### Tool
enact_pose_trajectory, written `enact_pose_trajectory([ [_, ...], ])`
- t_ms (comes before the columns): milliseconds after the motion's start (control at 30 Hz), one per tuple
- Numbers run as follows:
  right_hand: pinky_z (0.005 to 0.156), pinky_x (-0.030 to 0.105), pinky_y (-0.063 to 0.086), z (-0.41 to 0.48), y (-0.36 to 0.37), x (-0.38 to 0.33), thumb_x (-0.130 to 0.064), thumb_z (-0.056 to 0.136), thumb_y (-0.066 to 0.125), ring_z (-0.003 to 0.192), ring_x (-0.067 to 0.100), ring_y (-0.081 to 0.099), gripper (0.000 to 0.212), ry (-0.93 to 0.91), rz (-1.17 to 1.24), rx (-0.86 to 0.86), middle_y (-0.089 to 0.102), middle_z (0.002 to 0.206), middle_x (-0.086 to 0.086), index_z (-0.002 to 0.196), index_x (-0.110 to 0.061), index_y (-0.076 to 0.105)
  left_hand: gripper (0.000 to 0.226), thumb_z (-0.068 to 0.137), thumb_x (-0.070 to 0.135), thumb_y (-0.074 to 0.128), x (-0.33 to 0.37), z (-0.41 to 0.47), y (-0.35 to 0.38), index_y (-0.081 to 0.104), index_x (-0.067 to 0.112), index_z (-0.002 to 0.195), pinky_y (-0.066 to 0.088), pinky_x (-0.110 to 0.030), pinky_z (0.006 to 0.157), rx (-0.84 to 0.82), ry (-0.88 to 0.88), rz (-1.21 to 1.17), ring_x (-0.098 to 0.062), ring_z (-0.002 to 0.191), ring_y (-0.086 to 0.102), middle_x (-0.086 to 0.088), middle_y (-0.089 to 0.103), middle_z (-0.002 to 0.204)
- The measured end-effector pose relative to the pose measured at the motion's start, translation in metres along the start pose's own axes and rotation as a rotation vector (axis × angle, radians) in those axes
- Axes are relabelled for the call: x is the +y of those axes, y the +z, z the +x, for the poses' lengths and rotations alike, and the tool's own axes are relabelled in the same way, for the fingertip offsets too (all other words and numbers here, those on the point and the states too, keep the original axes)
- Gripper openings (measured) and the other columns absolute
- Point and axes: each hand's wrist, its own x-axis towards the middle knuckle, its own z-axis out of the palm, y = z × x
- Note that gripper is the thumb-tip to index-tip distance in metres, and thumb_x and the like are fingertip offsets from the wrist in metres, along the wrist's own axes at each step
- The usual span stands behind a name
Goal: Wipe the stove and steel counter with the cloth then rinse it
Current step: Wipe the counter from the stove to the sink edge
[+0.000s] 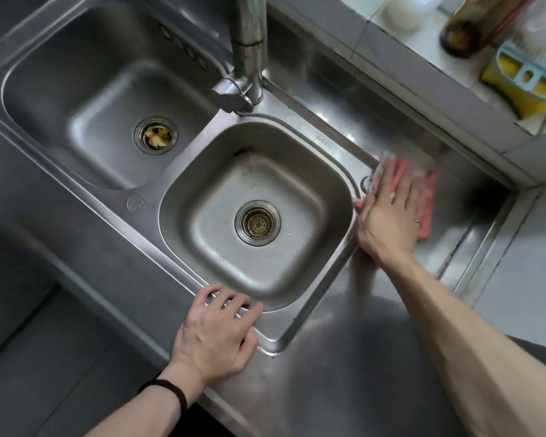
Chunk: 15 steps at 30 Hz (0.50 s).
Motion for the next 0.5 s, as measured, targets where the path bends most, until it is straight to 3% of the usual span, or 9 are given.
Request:
enact_pose_trajectory([
  [100,0.131,0.045,-0.008,-0.054,0.012,-0.013,-0.032,0.111,0.028,0.163,0.032,-0.004,0.063,-0.028,-0.048,-0.008,-0.003,0.176,0.011,0.168,-0.013,0.008,0.035,0.079,0.036,0.058,0.0,0.0,0.002,0.073,0.026,0.109,0.045,-0.046,0.1,0.014,0.0,0.007,-0.023,0.092,0.067,0.005,0.07,0.096],
  [333,0.131,0.049,0.001,-0.181,0.035,-0.056,-0.029,0.111,0.026,0.161,0.031,-0.015,0.067,0.036,-0.078,-0.079,-0.015,0.174,0.011,0.165,-0.008,-0.007,0.036,0.083,0.035,0.055,-0.001,-0.001,0.007,0.074,0.02,0.109,0.038,-0.049,0.111,0.068,0.017,-0.02,-0.024,0.104,0.069,-0.001,0.072,0.108],
  [500,0.129,0.054,0.019,-0.265,0.049,-0.08,-0.034,0.106,0.024,0.163,0.029,0.002,0.065,0.035,-0.038,-0.105,0.006,0.175,0.009,0.166,-0.01,0.014,0.041,0.088,0.032,0.049,-0.013,-0.003,0.002,0.071,0.014,0.119,0.032,-0.049,0.119,0.108,0.069,-0.114,-0.025,0.119,0.065,-0.006,0.069,0.124],
])
